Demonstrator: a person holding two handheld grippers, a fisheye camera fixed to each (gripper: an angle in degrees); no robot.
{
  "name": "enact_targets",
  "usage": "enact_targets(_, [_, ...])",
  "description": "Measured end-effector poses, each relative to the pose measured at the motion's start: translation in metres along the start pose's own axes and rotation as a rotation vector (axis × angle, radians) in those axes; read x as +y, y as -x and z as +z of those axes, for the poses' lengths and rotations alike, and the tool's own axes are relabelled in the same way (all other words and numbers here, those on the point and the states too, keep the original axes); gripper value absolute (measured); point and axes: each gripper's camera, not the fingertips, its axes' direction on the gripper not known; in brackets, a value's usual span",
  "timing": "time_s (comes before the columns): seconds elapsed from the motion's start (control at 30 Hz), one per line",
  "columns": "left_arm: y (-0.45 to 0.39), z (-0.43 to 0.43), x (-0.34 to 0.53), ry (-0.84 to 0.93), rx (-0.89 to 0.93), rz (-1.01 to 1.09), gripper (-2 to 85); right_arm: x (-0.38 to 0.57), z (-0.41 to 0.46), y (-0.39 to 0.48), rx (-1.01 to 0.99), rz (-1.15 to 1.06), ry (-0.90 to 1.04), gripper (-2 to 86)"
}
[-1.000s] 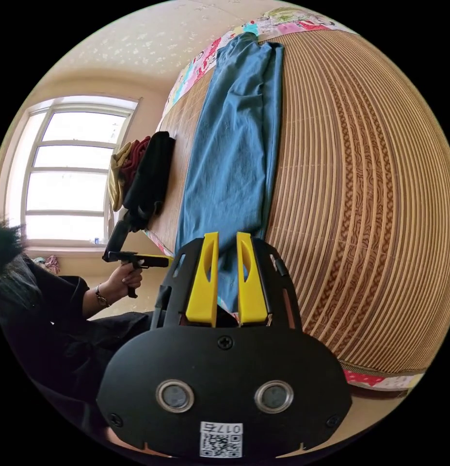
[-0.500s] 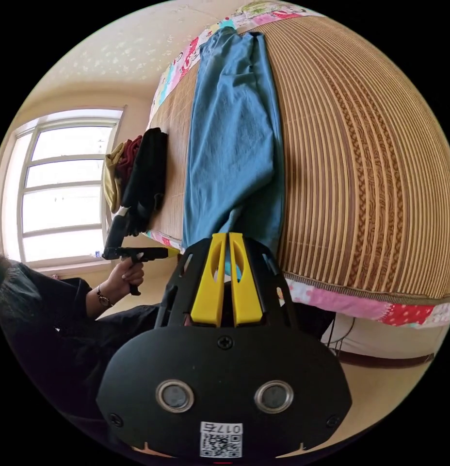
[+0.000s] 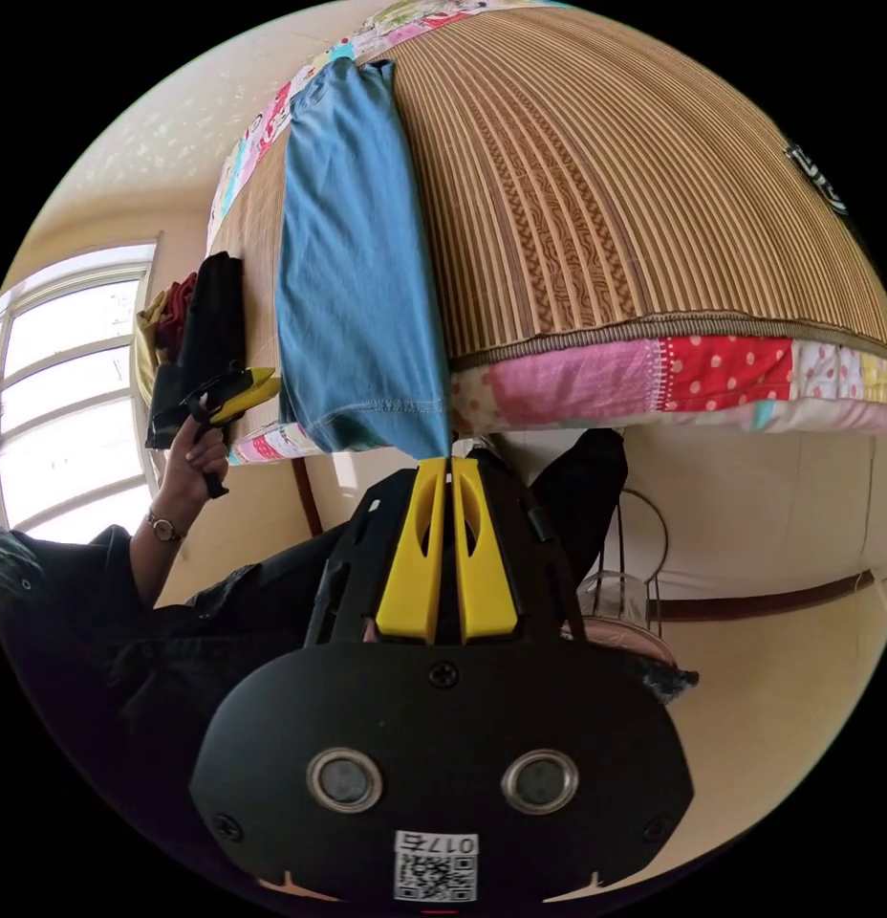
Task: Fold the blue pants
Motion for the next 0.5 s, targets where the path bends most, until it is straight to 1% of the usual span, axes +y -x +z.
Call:
enact_targets(0.1, [-0.013,0.020,0.002,0.021,-0.067,0.042,10.5,0.000,0.009,-0.004,-0.013,0.018,0.022,1.2])
enact_targets(0.17, [-0.020,0.021,0.012,-0.016,-0.115,0.043,10.4,0.002,0.012,-0.006,0.001,0.018,0.027,1.2])
enact_targets(0.23, [-0.030,0.024,0.028,-0.049,-0.129,0.083,10.3,0.006,0.014,-0.012,-0.029,0.041,0.030,1.2])
enact_targets(0.3, [-0.034,0.037,0.037,-0.002,-0.137,0.117,9.9,0.012,0.013,-0.018,-0.043,0.058,0.021,1.2])
enact_targets(0.37, [-0.036,0.056,0.044,0.041,-0.156,0.137,8.1,0.018,0.013,-0.024,-0.055,0.068,0.017,1.2])
enact_targets(0.43, [-0.036,0.069,0.047,0.048,-0.193,0.125,3.1,0.027,0.009,-0.030,-0.071,0.076,0.012,1.2])
enact_targets(0.5, [-0.038,0.069,0.047,0.064,-0.194,0.134,2.2,0.039,-0.001,-0.031,-0.084,0.068,-0.017,1.2])
